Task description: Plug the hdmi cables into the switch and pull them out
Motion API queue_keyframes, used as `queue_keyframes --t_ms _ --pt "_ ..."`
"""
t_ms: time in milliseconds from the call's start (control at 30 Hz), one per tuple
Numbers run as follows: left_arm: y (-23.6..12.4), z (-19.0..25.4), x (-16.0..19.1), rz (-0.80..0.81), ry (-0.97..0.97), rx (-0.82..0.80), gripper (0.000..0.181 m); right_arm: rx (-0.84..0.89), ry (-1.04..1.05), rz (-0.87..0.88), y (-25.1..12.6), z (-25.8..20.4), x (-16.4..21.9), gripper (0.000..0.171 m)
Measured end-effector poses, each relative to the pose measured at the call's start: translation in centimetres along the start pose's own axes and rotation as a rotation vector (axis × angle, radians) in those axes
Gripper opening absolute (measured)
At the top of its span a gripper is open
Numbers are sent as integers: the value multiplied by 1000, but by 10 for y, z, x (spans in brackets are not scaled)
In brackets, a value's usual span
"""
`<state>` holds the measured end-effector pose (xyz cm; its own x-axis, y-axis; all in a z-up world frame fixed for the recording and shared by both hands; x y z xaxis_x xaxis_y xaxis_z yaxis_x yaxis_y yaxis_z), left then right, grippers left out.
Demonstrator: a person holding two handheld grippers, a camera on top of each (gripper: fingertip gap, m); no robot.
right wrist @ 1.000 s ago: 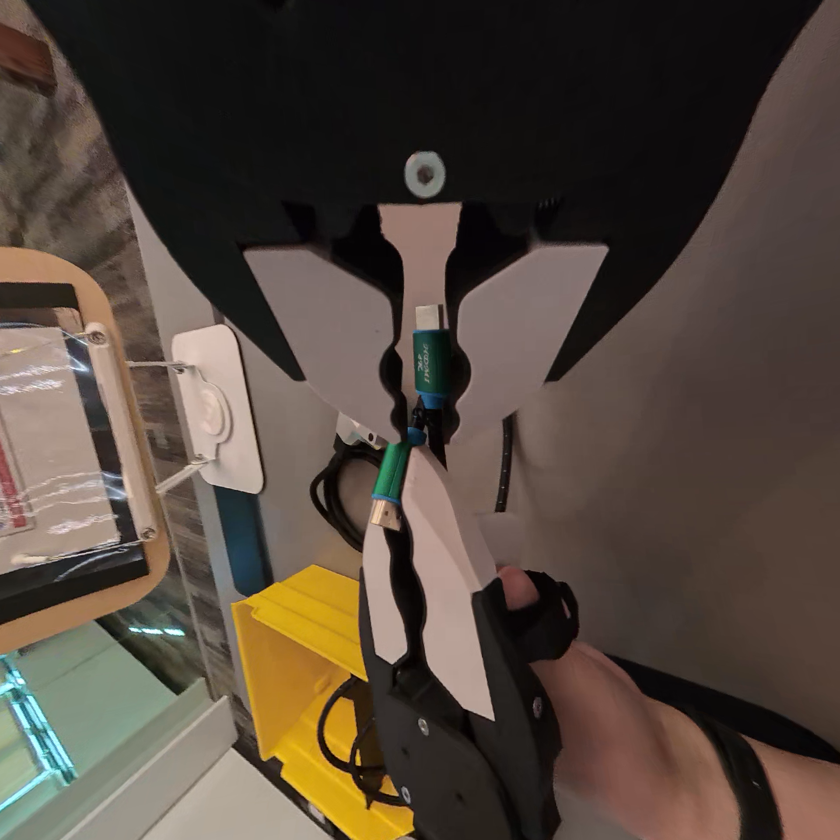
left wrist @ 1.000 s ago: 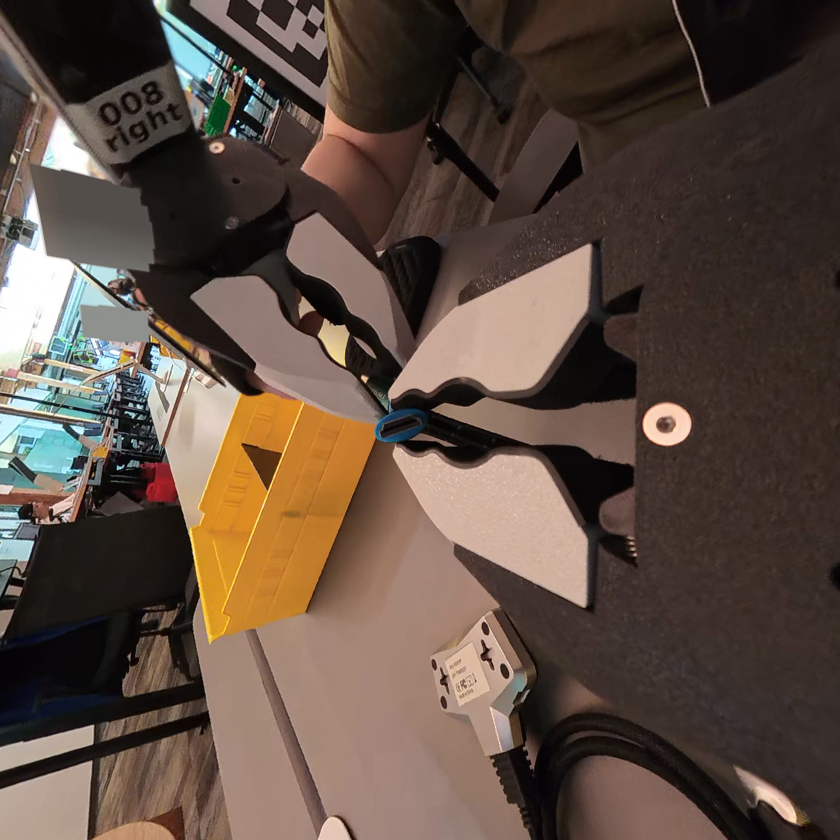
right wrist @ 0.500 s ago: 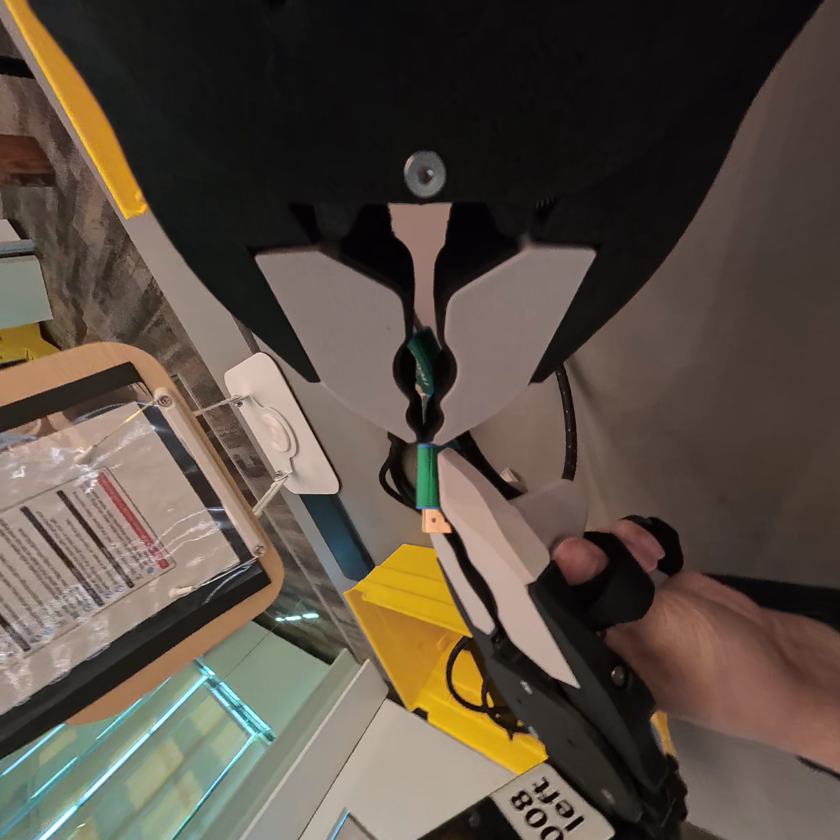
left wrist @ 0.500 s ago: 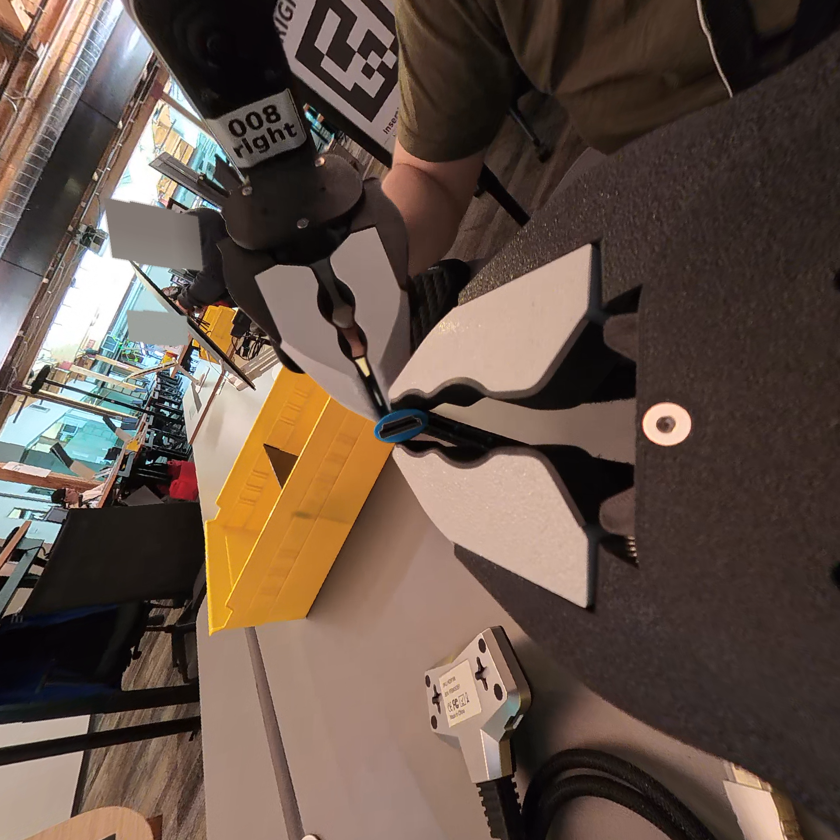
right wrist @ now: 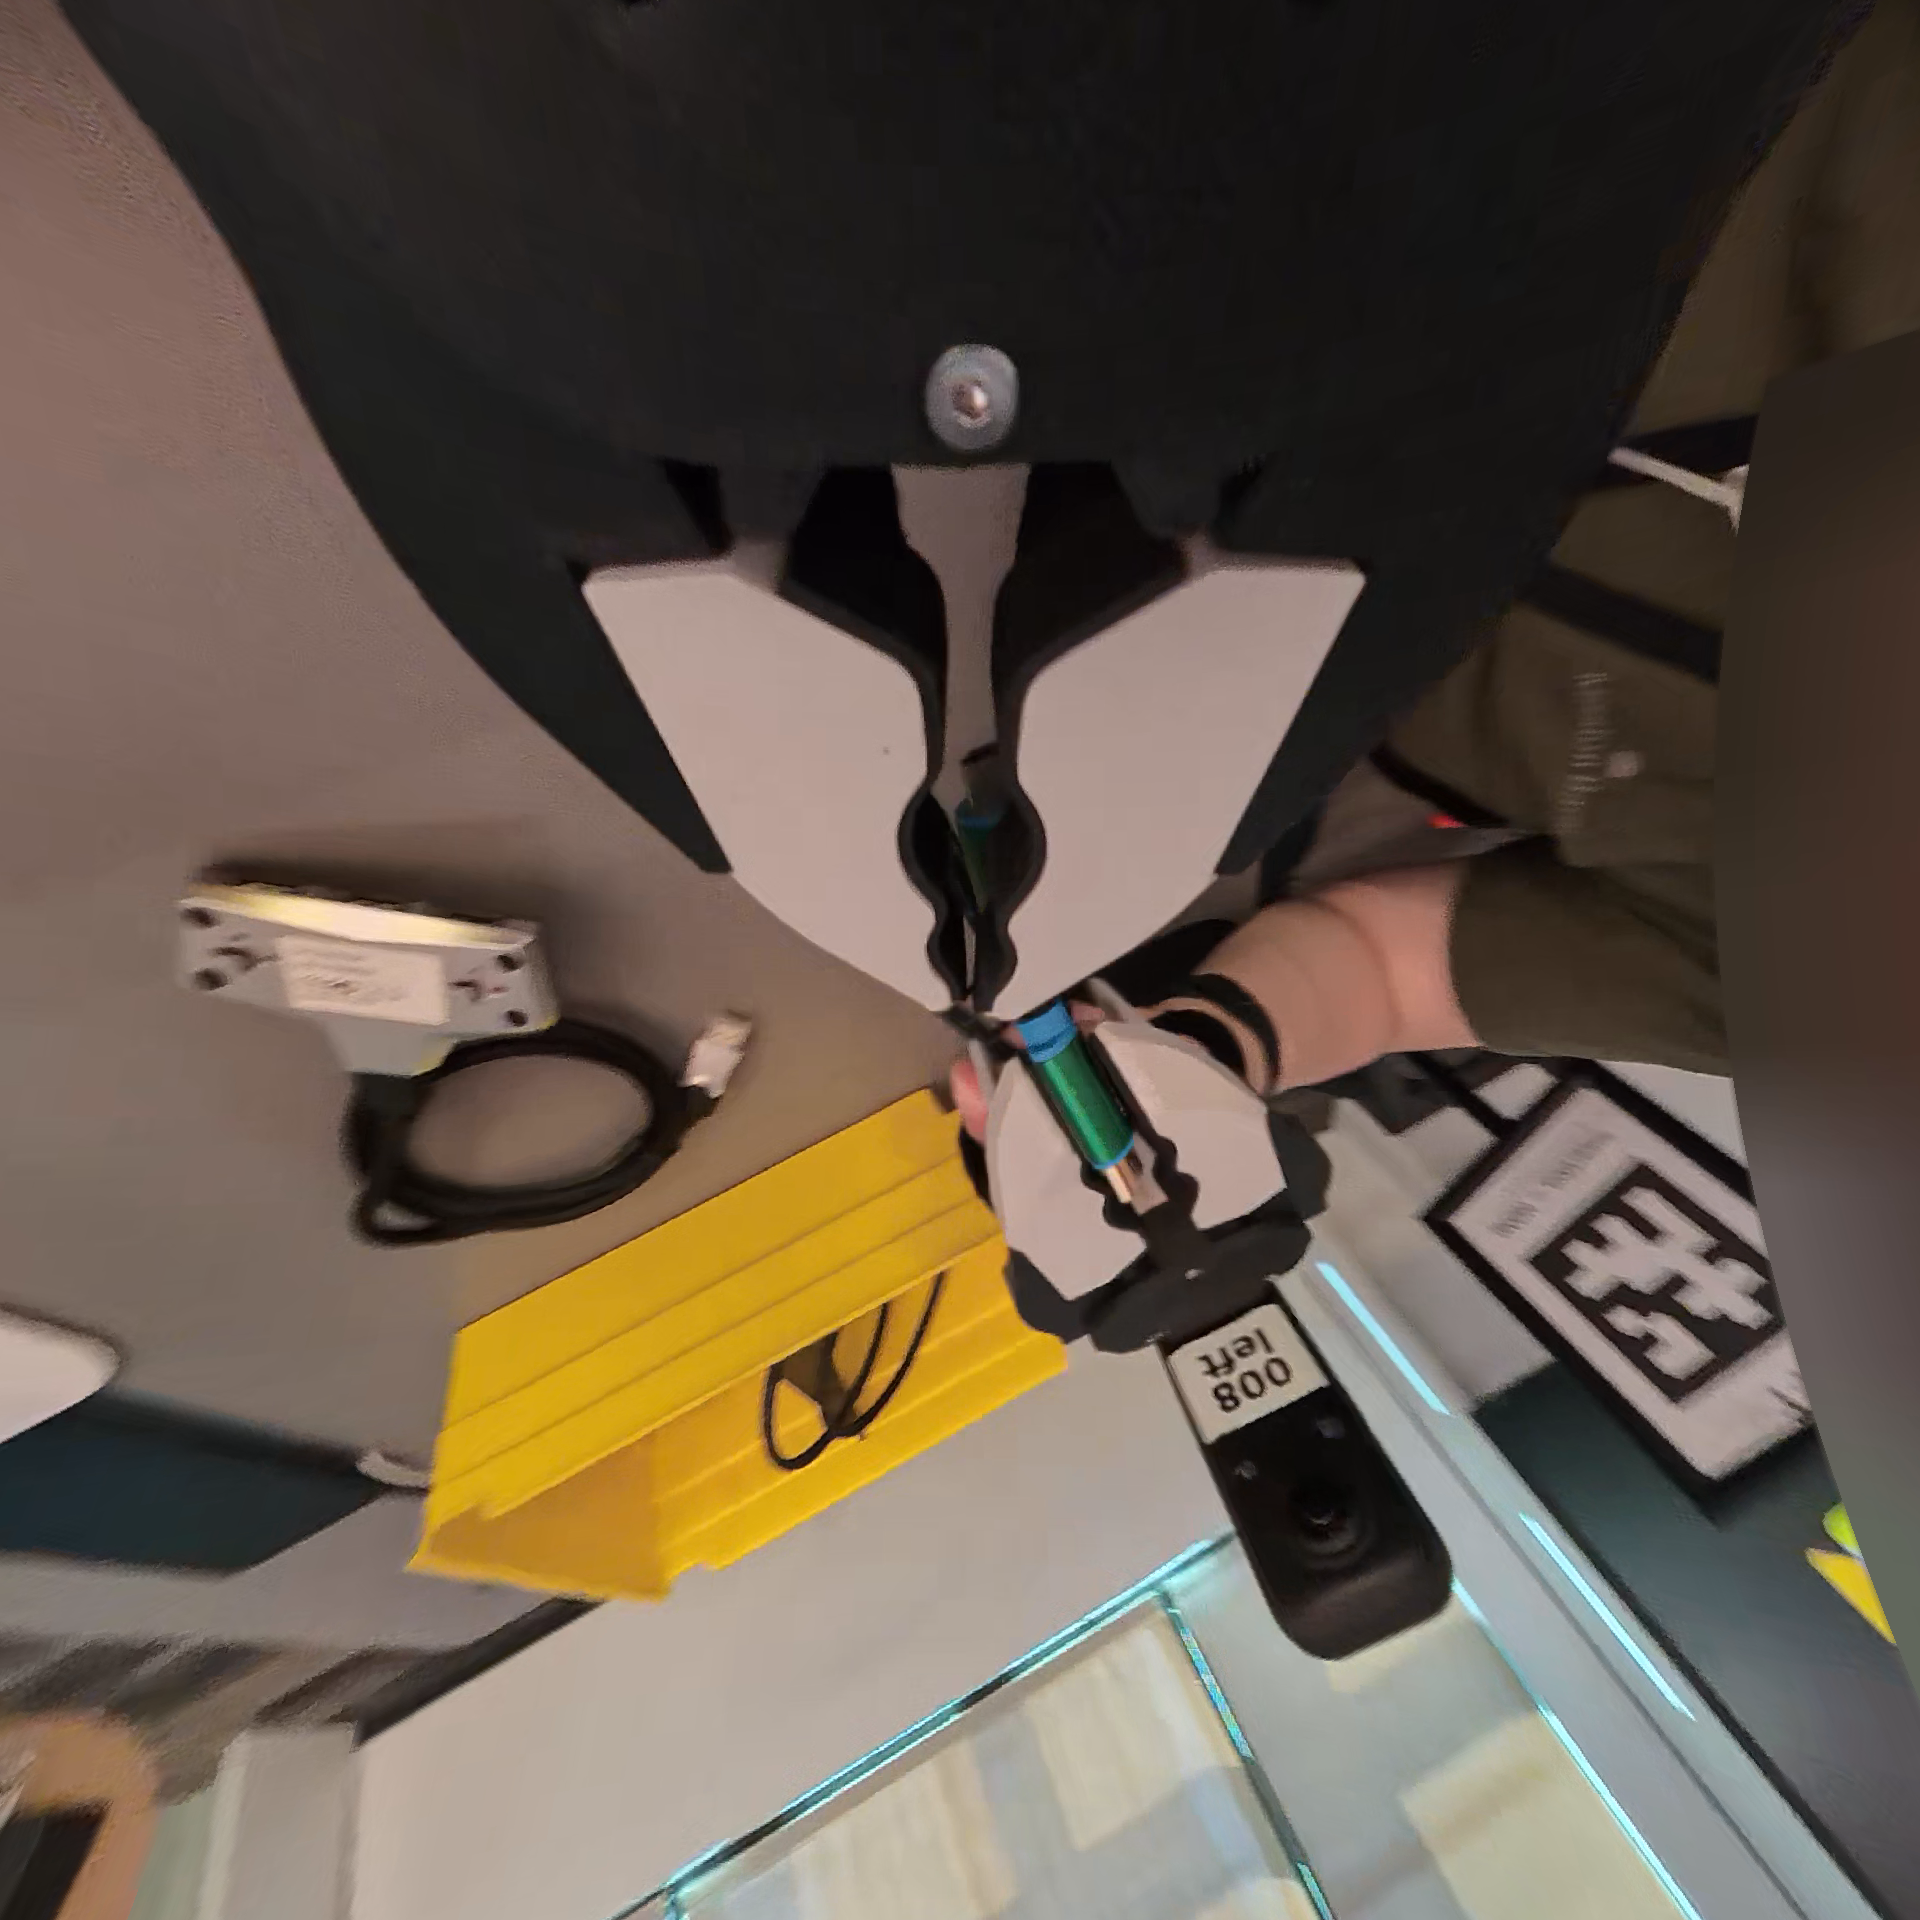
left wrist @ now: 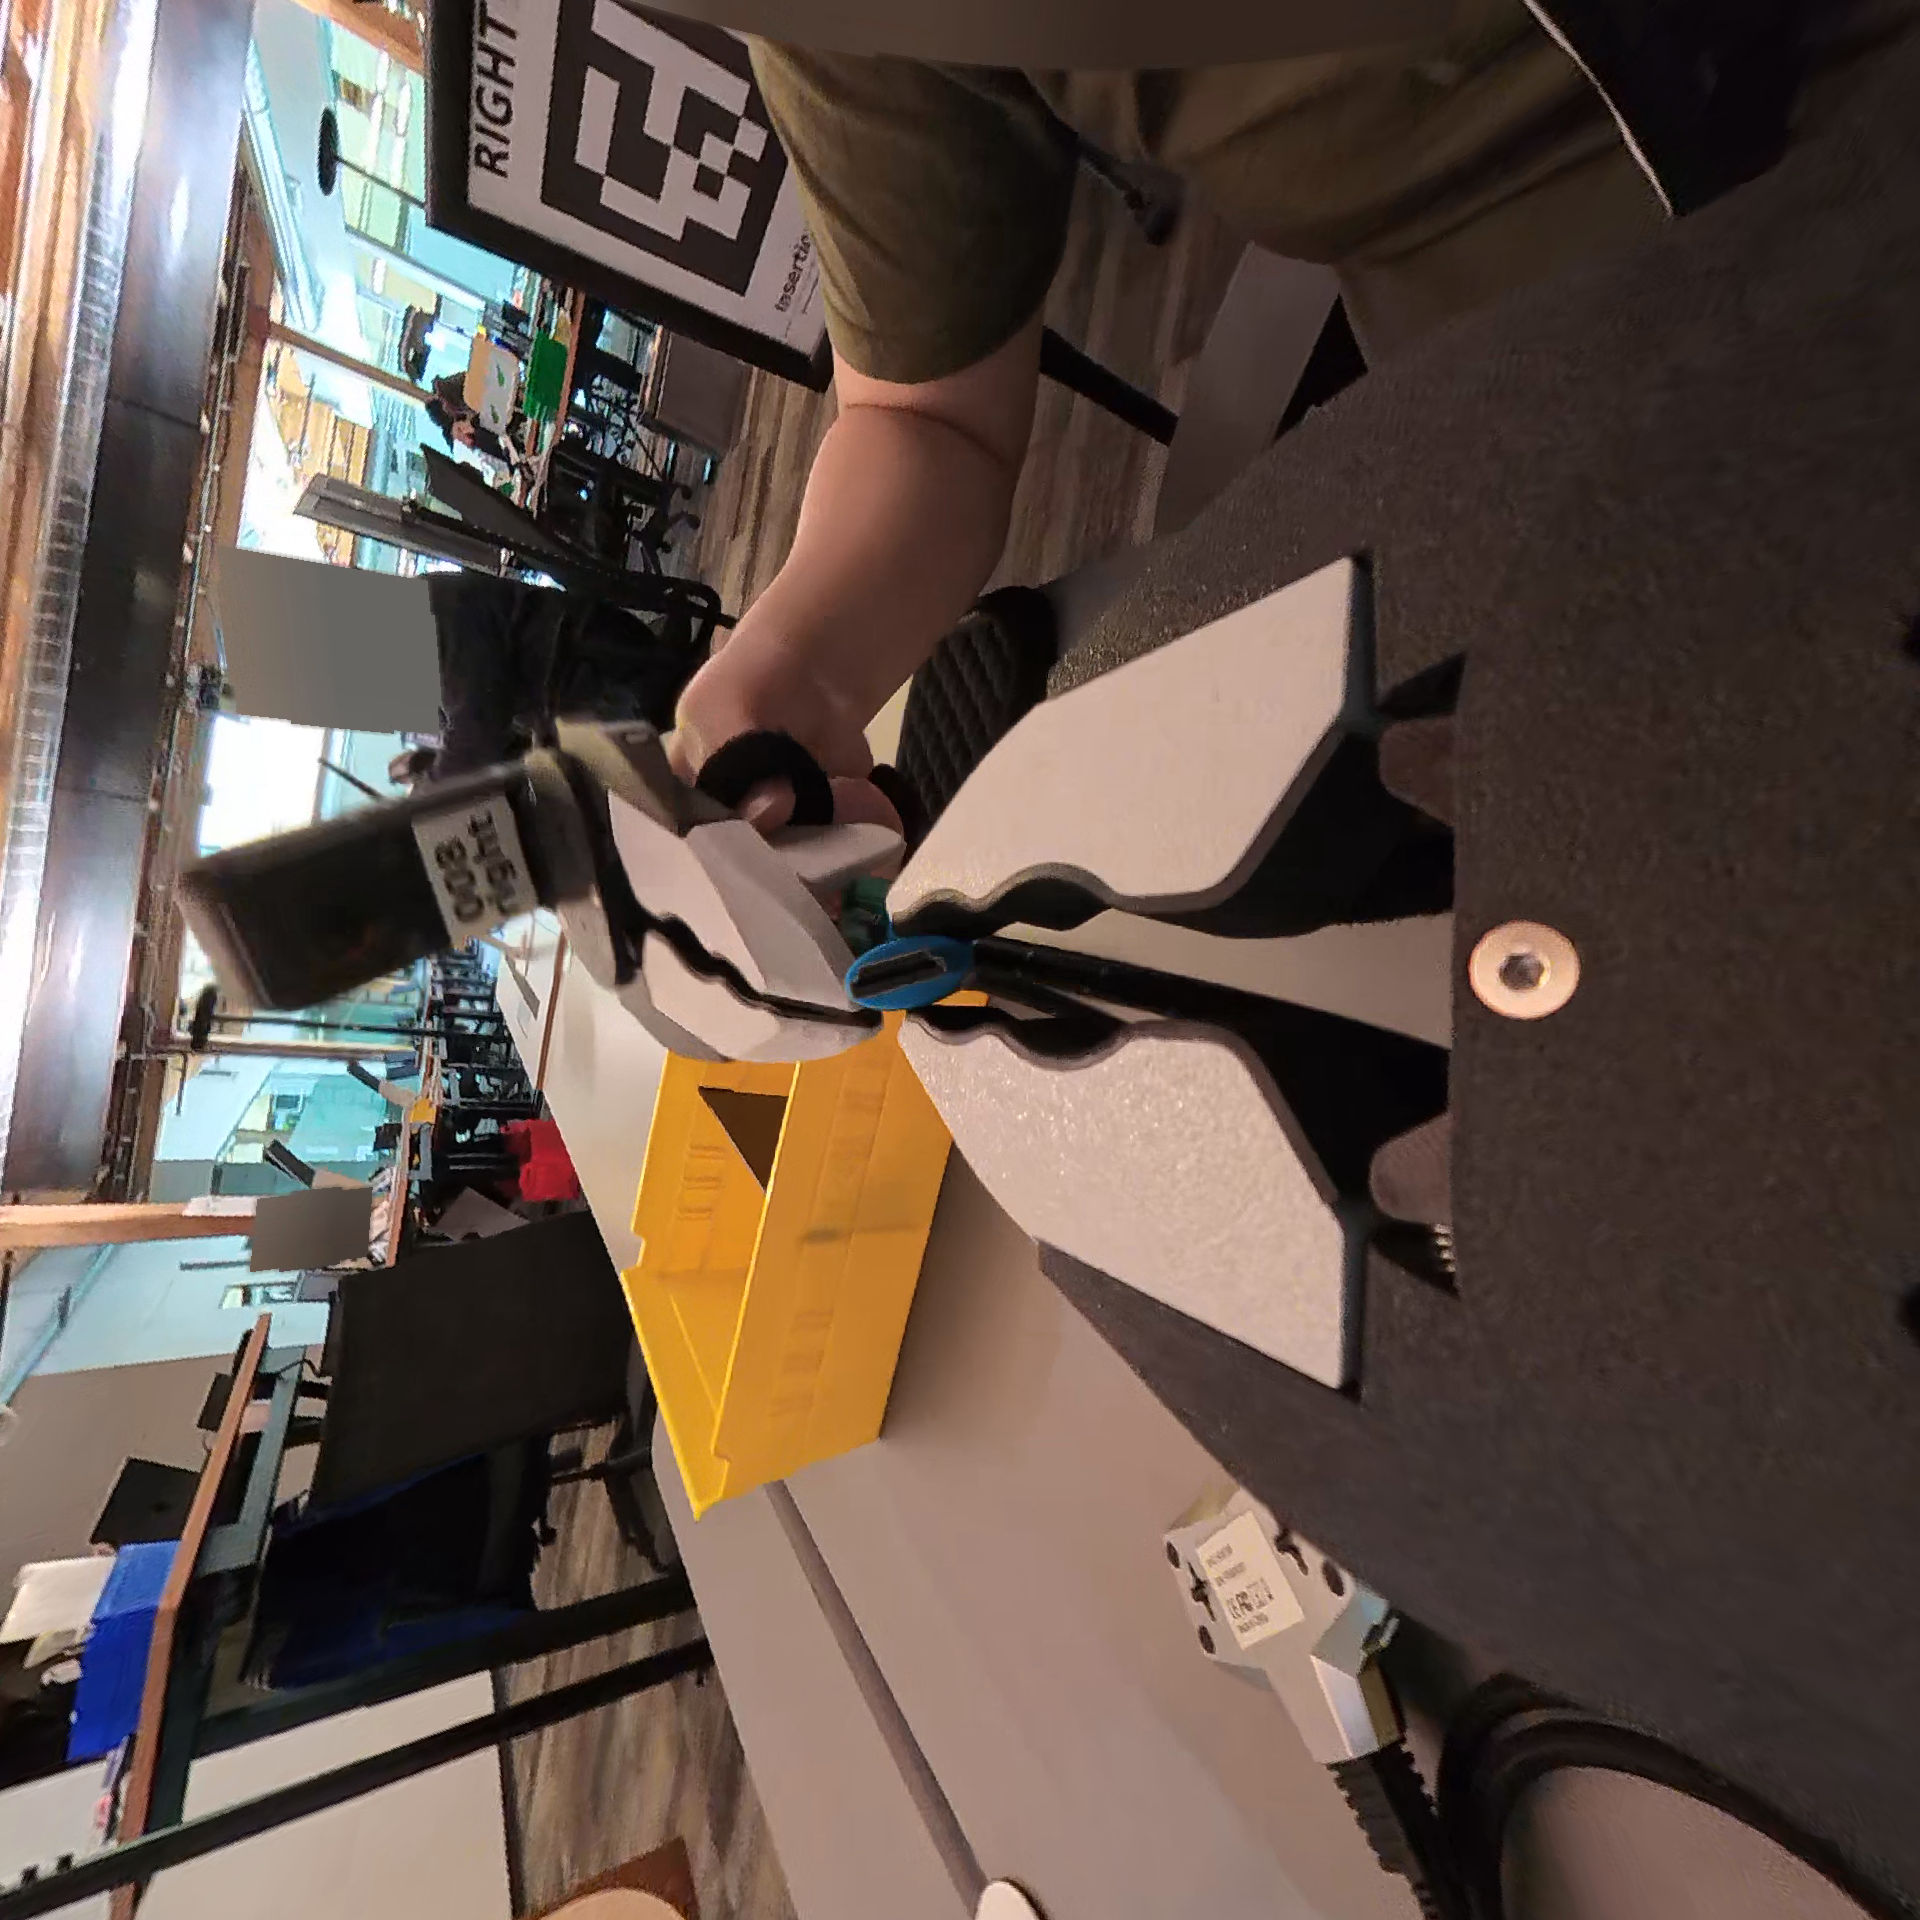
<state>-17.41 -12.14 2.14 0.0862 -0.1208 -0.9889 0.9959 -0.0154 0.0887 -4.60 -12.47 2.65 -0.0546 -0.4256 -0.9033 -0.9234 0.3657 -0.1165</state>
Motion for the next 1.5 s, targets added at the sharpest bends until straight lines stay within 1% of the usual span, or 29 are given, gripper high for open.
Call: queue_keyframes --t_ms 67,100,167,233,367,500,633,733,767,867,933,1133,1233,1300,1400,1433,1467,1500 --pt "0 1 0 -5 8 7 12 -74 84 -7 -2 1 0 2" --pt "0 1 -1 -5 11 7 12 -100 74 -6 -4 0 0 2" --pt "0 1 0 -9 26 2 12 -84 1 -33 -7 -1 0 7" --pt "-1 1 -1 -5 53 -7 12 -65 -66 -76 -12 -3 1 8" --pt "-3 0 -3 0 83 -18 12 -58 -22 -116 -16 -4 4 9" --pt "-1 3 -1 -4 93 -16 12 -36 -29 -135 -17 -3 8 2" --pt "1 3 2 -24 84 5 12 -3 -126 -196 -17 -7 9 1" --pt "0 0 2 -17 114 -25 12 -36 -193 -225 -14 -17 5 15" --pt "-1 1 1 -14 138 -32 12 -44 -224 -236 -13 -20 2 16" --pt "-1 8 -2 10 194 -6 12 3 -340 -266 -8 -20 -2 18" --pt "0 11 -2 10 229 0 12 10 -348 -320 -4 -20 -2 20" --pt "1 18 1 -14 338 18 12 -43 -224 -447 1 -21 2 18" --pt "4 21 4 -41 368 16 12 -56 -200 -496 0 -18 3 16" --pt "5 20 7 -65 370 5 12 -41 -250 -519 1 -17 6 16" --pt "7 17 10 -90 347 -10 12 8 -380 -542 2 -17 8 16" --pt "7 15 11 -94 338 -20 12 34 -416 -535 3 -17 8 13" --pt "7 14 10 -90 323 -32 12 46 -443 -514 3 -19 6 6" --pt "7 12 9 -78 301 -47 12 70 -456 -491 4 -21 4 4"
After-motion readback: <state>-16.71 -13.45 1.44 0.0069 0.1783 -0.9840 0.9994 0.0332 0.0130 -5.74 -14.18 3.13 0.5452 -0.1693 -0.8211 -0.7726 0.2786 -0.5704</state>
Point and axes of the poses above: each gripper's, where its closed fingertips meet, y out along the fingers, x out of its underside, z = x × y across the jaws, the point moved 6 cm from there along -y, back along the fingers, and after that the axes turned 6 degrees about z, right-handed, at the moved point
